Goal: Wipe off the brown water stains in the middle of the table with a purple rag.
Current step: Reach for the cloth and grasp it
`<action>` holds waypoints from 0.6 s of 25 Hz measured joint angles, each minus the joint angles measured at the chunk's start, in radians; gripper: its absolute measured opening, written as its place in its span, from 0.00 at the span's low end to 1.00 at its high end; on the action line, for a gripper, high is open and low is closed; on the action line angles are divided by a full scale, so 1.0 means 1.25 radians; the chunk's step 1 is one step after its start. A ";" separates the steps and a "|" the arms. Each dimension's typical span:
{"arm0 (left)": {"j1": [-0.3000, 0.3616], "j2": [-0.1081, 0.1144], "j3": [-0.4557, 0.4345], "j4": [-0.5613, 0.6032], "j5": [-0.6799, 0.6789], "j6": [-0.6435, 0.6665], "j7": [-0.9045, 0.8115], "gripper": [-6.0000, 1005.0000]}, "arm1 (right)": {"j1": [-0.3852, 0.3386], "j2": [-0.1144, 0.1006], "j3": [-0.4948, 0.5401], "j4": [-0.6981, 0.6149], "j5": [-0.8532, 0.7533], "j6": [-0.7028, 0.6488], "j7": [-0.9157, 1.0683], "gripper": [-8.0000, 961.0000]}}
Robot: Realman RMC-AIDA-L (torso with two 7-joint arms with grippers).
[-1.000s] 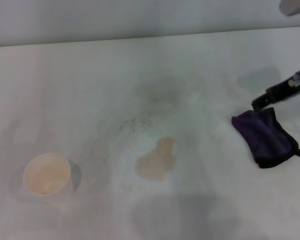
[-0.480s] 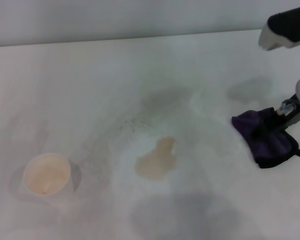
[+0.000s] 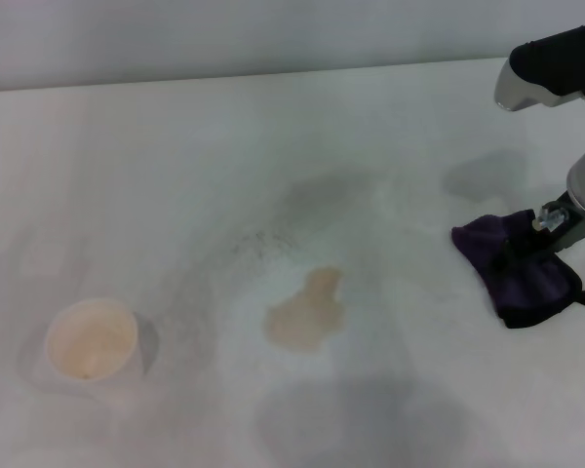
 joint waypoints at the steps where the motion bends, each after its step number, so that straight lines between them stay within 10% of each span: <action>1: 0.000 0.000 0.000 0.000 0.000 -0.001 0.000 0.87 | 0.002 0.000 0.001 0.004 -0.004 -0.002 0.000 0.86; 6: 0.000 0.000 0.000 0.000 0.000 -0.001 0.000 0.87 | 0.023 -0.001 0.005 0.049 -0.017 -0.017 -0.002 0.68; 15: 0.005 -0.001 0.000 0.000 0.000 -0.001 0.001 0.87 | 0.053 0.001 -0.010 0.080 -0.020 -0.034 0.004 0.68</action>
